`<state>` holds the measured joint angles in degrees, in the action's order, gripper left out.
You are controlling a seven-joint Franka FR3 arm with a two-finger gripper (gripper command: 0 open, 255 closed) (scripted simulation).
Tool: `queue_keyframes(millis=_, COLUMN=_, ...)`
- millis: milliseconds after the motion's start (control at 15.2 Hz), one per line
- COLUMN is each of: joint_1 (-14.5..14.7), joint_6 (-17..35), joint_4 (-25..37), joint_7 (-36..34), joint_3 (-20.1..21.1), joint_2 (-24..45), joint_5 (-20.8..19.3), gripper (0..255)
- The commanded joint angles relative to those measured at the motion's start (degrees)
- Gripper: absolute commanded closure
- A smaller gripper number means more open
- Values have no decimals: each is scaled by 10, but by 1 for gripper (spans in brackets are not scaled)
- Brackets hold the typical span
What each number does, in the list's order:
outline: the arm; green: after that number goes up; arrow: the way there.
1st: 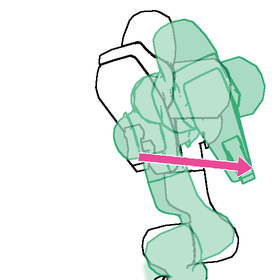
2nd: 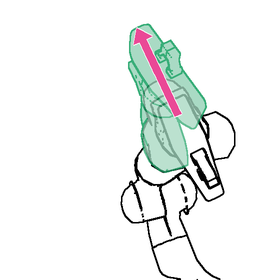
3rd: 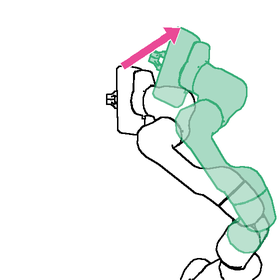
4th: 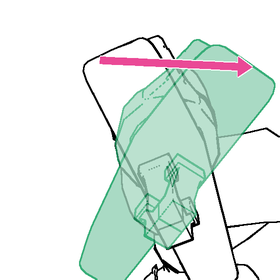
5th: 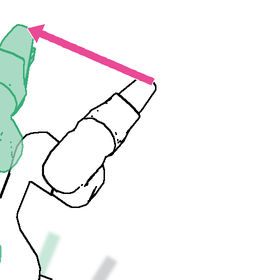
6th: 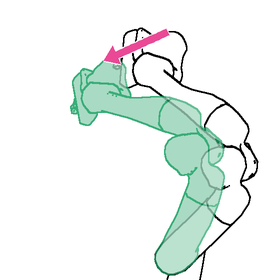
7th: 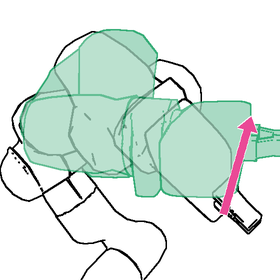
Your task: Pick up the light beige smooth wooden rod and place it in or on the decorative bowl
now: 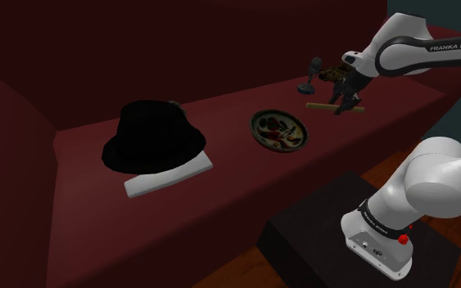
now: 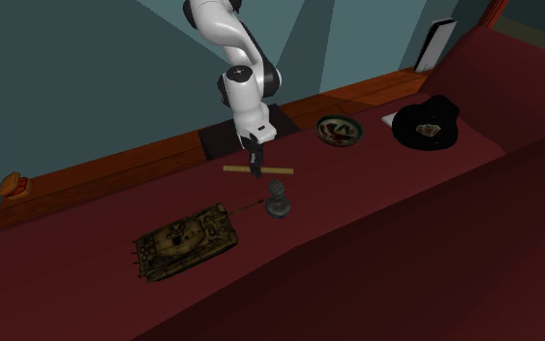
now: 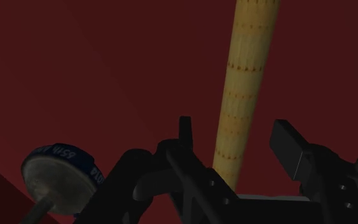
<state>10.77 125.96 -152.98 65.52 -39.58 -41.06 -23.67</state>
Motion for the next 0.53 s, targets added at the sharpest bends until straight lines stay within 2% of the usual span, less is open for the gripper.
queue_keyframes(millis=0, joint_1=0, joint_6=3, joint_4=-1, joint_7=0, joint_3=-1, joint_2=2, joint_5=-1, gripper=255)
queue_keyframes(millis=462, joint_1=0, joint_6=-6, joint_4=4, joint_7=0, joint_3=3, joint_2=-2, joint_5=1, gripper=255)
